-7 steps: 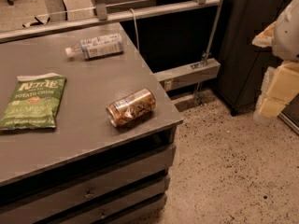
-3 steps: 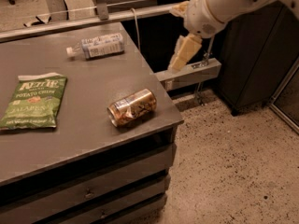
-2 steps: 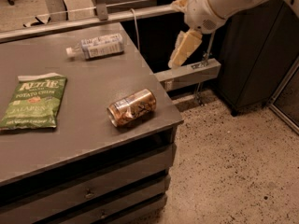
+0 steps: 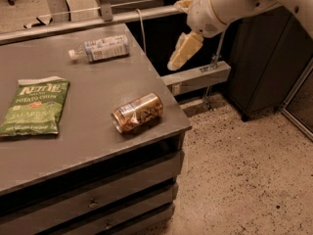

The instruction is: Move blue plastic bottle near orange can

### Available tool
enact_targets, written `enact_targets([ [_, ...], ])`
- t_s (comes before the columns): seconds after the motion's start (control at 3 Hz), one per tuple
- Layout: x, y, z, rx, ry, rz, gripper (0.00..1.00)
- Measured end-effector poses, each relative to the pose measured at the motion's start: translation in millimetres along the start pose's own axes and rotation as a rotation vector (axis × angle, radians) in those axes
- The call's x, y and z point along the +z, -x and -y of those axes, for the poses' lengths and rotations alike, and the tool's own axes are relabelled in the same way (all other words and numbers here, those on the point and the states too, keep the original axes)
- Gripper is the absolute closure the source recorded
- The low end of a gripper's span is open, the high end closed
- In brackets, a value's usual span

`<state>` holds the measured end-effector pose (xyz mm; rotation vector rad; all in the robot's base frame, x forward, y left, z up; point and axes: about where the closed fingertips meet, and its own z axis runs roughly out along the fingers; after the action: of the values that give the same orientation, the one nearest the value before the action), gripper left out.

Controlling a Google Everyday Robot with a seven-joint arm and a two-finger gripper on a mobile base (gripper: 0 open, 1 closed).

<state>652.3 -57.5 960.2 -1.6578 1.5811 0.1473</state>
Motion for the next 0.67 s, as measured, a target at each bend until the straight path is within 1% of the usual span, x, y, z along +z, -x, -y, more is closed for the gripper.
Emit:
enact_targets([
  [0.33,46.4,12.7,25.9,0.023,-0.03,0.119,0.0],
  [0.67,96.6,24.9,54.0,0.05,-0.034,0.232,0.0],
])
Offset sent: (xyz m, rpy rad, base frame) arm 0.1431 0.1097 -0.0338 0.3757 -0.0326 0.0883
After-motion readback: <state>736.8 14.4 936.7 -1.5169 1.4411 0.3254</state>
